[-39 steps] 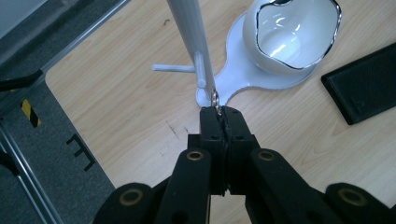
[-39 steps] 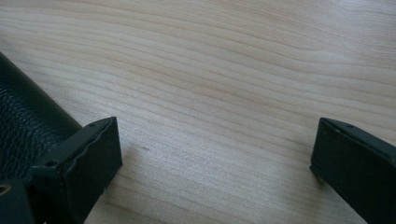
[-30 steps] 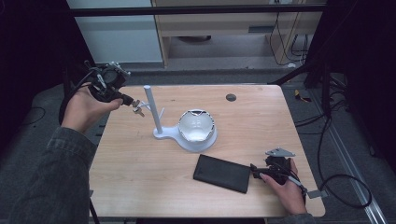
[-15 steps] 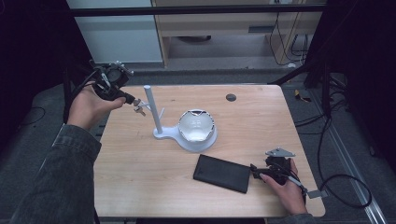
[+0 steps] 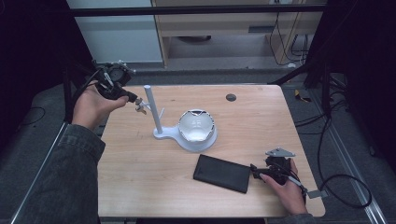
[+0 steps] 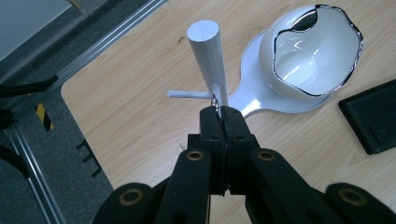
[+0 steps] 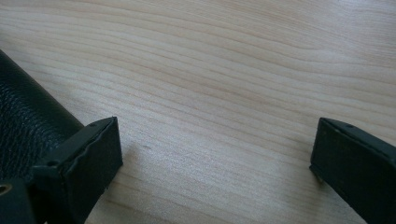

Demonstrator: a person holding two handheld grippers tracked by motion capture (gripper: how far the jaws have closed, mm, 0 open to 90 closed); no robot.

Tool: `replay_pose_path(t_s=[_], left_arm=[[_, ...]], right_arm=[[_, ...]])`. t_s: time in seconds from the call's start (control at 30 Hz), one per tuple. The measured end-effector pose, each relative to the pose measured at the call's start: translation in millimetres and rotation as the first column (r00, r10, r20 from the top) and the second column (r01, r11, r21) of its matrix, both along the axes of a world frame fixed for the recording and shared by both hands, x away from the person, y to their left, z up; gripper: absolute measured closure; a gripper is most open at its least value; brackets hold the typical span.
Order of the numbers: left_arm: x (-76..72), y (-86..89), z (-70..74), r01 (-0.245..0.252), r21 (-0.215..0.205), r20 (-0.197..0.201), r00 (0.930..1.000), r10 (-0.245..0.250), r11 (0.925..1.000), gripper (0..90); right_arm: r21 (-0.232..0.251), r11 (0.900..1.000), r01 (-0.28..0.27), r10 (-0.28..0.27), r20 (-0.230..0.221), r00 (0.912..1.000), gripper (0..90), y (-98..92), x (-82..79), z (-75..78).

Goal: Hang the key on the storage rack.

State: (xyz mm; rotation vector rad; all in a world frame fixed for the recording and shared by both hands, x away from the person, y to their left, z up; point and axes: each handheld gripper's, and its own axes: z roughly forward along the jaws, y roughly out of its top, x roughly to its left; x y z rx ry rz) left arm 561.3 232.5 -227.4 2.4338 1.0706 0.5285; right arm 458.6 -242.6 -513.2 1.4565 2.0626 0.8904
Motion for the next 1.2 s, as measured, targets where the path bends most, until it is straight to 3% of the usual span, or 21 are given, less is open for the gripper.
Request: replay_pose_path(t_s=[0.43, 0.77, 0.87, 1.0, 1.2], left_arm=[[3.5, -2.2, 0.6, -0.019, -0.027, 0.044, 0.9988, 0.020, 0.9994, 88.6], [6.8, -3.6, -14.0, -0.036, -0.038, 0.044, 0.9983, 0.038, 0.9986, 88.2], [3.7, -0.3, -17.3, -0.037, -0.071, 0.082, 0.9957, 0.043, 0.9968, 87.1], [-5.4, 3.4, -18.9, -0.022, -0.077, 0.114, 0.9930, 0.030, 0.9968, 78.3], [-25.7, 12.9, -23.7, -0.015, -0.104, 0.186, 0.9820, 0.034, 0.9945, 52.4]], right_arm=[[0.001, 1.000, -0.002, 0.002, 0.000, 1.0000, 2.2, -0.1, -0.1, 0.0], [0.000, 1.000, -0.003, 0.003, 0.000, 1.0000, 2.2, -0.2, -0.1, 0.0], [0.001, 1.000, -0.003, 0.003, 0.000, 1.0000, 2.2, -0.2, -0.1, 0.0], [0.000, 1.000, -0.003, 0.003, -0.001, 1.0000, 2.2, -0.3, -0.2, 0.2], [0.001, 1.000, -0.003, 0.003, -0.002, 1.0000, 2.2, -0.3, -0.2, 0.2]])
